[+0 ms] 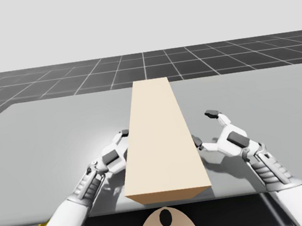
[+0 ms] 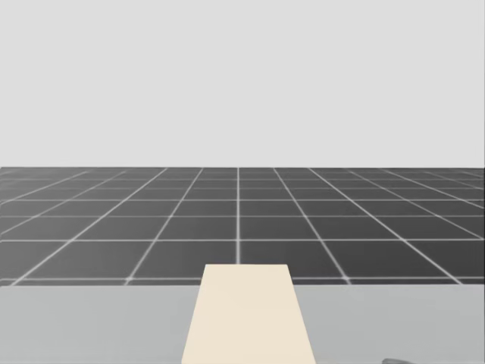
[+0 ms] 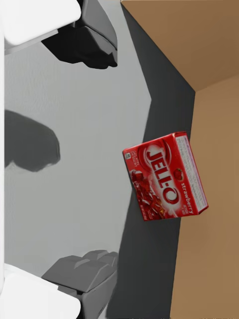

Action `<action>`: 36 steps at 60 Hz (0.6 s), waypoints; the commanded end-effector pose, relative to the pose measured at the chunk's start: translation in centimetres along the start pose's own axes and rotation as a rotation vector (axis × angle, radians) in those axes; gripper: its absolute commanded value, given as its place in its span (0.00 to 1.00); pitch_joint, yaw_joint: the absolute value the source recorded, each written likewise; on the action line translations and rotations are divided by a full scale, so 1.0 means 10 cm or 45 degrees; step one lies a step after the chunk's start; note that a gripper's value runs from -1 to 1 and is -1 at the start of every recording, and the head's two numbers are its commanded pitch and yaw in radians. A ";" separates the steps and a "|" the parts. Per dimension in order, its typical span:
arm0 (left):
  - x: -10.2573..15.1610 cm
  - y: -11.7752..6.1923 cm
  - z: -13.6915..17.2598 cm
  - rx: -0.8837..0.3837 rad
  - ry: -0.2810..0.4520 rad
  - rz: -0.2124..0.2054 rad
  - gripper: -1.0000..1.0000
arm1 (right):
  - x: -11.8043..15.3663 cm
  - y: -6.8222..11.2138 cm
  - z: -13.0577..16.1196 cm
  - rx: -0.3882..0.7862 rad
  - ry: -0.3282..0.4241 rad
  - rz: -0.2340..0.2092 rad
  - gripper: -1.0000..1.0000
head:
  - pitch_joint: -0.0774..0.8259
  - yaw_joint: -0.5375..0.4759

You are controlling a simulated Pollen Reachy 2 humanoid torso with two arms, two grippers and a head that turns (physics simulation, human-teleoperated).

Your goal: Retrieve the object from inside the box.

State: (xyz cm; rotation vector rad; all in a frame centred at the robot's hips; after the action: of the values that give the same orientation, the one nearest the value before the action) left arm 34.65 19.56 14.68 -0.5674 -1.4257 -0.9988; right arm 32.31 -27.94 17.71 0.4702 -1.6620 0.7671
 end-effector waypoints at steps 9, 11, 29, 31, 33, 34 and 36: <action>-0.02 0.21 -0.41 -0.143 -0.038 0.063 0.00 | 0.02 0.03 0.00 0.033 -0.037 0.033 0.00 | 0.11 0.52; -0.05 0.21 -0.48 -0.184 -0.048 0.077 0.00 | 0.02 0.03 0.00 0.034 -0.044 0.033 0.00 | 0.11 0.51; -0.26 0.24 -0.93 -0.375 -0.116 0.137 0.00 | 0.04 0.05 0.01 0.049 -0.080 0.056 0.00 | 0.12 0.50; -0.27 0.24 -0.95 -0.384 -0.112 0.143 0.00 | 0.04 0.05 0.01 0.049 -0.080 0.057 0.00 | 0.12 0.49; -0.30 0.24 -0.98 -0.399 -0.109 0.135 0.00 | 0.04 0.06 0.01 0.052 -0.083 0.059 0.00 | 0.12 0.49; -0.31 0.24 -0.99 -0.400 -0.109 0.131 0.00 | 0.04 0.06 0.01 0.053 -0.084 0.059 0.00 | 0.12 0.49; -0.32 0.24 -1.02 -0.409 -0.109 0.124 0.00 | 0.04 0.06 0.01 0.055 -0.089 0.063 0.00 | 0.12 0.49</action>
State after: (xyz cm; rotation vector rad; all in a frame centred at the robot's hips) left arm 41.50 14.01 11.98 -0.8399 -1.3612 -1.0879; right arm 31.83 -27.60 17.92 0.4899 -1.7186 0.8224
